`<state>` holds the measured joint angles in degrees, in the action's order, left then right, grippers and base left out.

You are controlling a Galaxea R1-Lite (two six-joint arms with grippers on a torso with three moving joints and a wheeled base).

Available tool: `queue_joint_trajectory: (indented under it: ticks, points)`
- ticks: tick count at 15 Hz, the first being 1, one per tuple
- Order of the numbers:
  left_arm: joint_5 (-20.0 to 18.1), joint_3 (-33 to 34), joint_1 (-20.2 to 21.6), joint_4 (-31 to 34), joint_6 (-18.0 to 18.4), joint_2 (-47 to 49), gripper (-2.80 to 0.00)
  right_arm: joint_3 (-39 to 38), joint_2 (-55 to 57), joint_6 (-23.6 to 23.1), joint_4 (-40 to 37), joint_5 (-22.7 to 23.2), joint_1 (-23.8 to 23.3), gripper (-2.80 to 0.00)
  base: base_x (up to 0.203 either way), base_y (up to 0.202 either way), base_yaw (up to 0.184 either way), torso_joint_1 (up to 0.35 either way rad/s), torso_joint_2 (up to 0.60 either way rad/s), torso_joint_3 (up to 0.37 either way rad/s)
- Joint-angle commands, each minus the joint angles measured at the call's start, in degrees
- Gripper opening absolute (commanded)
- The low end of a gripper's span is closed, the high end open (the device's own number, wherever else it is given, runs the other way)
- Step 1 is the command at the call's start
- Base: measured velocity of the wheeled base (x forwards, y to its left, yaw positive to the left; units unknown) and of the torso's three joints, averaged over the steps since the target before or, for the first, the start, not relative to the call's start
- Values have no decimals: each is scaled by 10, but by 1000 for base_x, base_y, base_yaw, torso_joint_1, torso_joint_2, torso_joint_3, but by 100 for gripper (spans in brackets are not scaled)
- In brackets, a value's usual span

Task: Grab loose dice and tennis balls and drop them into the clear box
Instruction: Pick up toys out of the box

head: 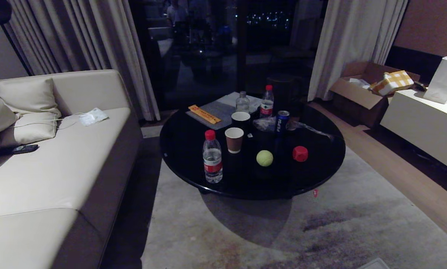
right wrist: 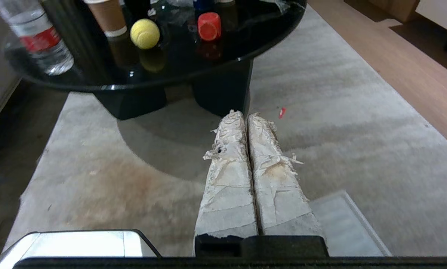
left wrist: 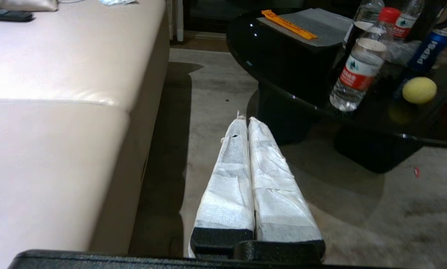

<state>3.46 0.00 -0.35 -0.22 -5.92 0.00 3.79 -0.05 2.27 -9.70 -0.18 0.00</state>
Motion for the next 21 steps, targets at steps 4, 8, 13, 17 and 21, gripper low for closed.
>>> queue_joint_trajectory:
  ticks: [4,8,13,17,21]
  points:
    - [1,1,0,0,0,1,-280,0,0,1,-1,0,0,-280,184,0,-1,3,4,6]
    - [1,1,0,0,-1,1,-280,0,0,0,-1,0,0,-280,184,0,-1,1,0,6]
    - [1,1,0,0,-1,1,-280,0,1,0,-1,0,0,-280,179,0,-1,4,3,3]
    - [1,1,0,0,-1,1,-280,0,0,0,-1,0,0,-280,182,0,-2,1,1,0]
    - [1,1,0,0,0,1,-280,0,0,0,-1,0,0,-280,179,0,-1,1,1,4]
